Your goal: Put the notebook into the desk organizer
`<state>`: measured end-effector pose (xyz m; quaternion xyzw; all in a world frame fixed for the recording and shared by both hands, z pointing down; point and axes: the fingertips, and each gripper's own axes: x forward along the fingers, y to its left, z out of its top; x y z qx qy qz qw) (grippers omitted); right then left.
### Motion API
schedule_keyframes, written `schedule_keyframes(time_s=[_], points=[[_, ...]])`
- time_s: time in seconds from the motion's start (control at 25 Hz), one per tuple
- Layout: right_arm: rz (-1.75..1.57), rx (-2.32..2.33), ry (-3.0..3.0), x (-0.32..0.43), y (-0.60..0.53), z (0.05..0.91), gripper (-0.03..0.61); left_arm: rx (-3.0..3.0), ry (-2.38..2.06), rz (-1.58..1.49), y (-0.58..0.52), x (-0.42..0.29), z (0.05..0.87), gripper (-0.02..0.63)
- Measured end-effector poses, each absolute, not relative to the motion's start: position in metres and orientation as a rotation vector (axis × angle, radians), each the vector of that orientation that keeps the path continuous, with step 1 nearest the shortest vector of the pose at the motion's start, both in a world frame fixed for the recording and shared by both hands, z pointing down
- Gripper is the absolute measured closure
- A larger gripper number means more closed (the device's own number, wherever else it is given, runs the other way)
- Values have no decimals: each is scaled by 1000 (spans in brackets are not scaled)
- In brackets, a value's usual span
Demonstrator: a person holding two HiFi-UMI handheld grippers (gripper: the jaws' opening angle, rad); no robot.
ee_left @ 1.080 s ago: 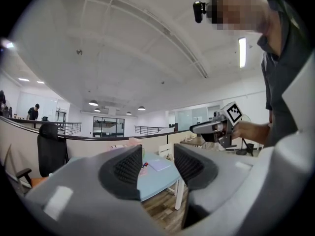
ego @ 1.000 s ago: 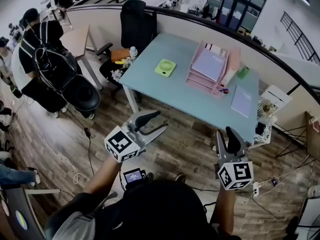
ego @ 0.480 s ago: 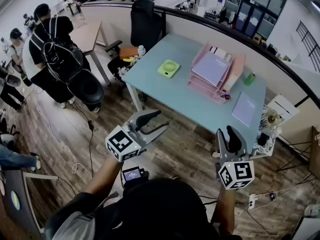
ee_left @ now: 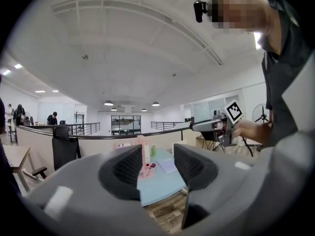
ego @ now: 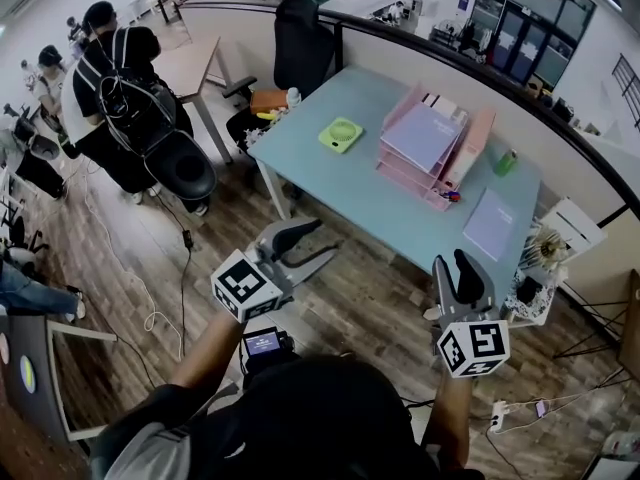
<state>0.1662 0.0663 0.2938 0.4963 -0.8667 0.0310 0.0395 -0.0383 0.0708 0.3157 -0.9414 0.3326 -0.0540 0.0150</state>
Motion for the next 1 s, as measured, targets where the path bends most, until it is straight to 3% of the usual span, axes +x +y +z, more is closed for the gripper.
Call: schedule_keyframes(time_s=[0.72, 1.0], points=[[136, 1620, -2615, 199, 83, 302, 453, -2976, 898, -201, 70, 3, 318, 399], [101, 1724, -2518, 204, 58, 299, 453, -3020, 821, -150, 23, 5, 318, 399]])
